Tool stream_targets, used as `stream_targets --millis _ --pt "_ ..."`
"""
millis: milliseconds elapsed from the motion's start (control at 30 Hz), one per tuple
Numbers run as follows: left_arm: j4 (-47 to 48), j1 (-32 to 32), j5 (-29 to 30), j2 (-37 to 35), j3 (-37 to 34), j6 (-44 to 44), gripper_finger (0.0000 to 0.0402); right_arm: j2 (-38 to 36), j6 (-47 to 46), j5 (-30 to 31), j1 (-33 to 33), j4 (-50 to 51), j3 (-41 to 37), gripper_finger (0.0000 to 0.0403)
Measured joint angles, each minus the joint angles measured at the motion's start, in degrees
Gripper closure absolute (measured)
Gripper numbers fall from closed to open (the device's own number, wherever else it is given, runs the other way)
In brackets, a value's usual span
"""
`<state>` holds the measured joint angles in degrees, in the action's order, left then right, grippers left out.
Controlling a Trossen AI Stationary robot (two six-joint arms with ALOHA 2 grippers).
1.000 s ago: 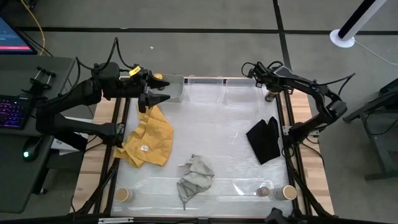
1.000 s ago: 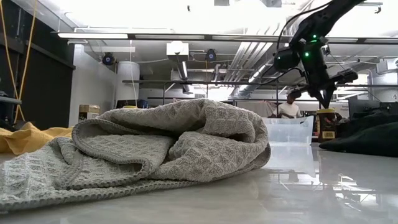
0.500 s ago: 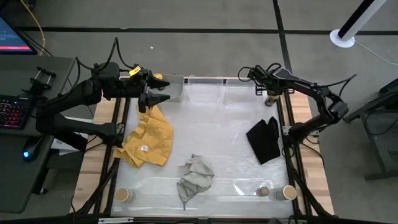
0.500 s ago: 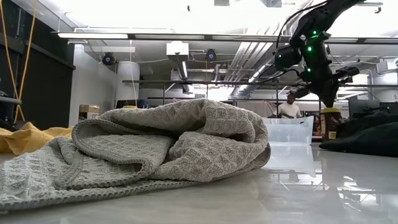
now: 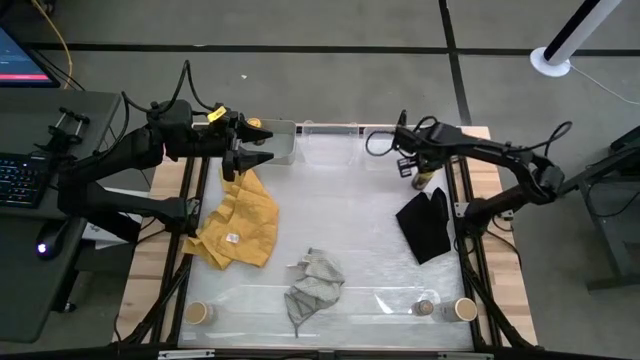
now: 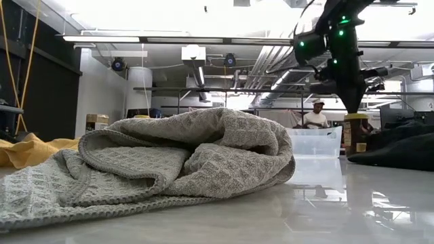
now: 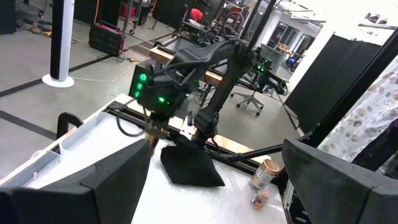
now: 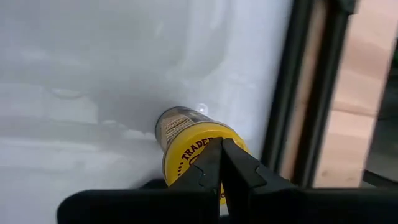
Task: Sort spices by type
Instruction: Put the yellow seasoning bottle into the gray bin
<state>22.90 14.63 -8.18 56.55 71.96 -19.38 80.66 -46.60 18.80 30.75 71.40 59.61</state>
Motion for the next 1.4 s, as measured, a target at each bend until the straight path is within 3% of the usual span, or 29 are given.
stream_targets --millis 200,333,567,800,900,1000,1133,1300,1400 --pt "0.0 0.0 0.02 0.0 0.0 -0.01 0.0051 -0.04 -6.51 -3.38 -9.91 -2.39 0.0 0.0402" --pt "0.0 0.0 0.02 0.0 0.0 -0.45 0.0051 -0.03 -10.89 -5.04 -15.8 -9.96 0.0 0.0403" --pt "-0.07 0.0 0.76 0.0 0.0 -1.04 0.0051 1.41 -12.98 -7.05 -21.65 -32.62 -0.37 0.0403" --pt "-0.07 0.02 2.86 0.0 0.0 -1.64 0.0051 8.34 -7.34 -8.45 -21.87 -60.14 -0.28 0.0403" --pt "-0.07 0.02 2.94 0.0 0.0 -2.95 0.0051 9.05 -3.33 -12.13 -21.32 -66.44 1.61 0.0403" --pt "-0.05 0.02 2.94 0.0 0.0 -3.06 0.0051 7.86 3.96 -15.56 -21.1 -61.64 4.51 0.0403" --pt "-0.04 0.02 2.94 0.0 0.0 -3.06 0.0051 5.6 12.02 -16.12 -21.54 -46.28 8.22 0.0403" --pt "-0.04 0.02 3.27 0.0 0.0 -3.04 0.0051 4.76 16.16 -15.99 -22.17 -28.63 8.9 0.0403" --pt "-0.04 0.02 3.57 0.01 0.0 -3.04 0.0051 5.07 18.18 -15.79 -22.48 -23.57 8.9 0.0403"
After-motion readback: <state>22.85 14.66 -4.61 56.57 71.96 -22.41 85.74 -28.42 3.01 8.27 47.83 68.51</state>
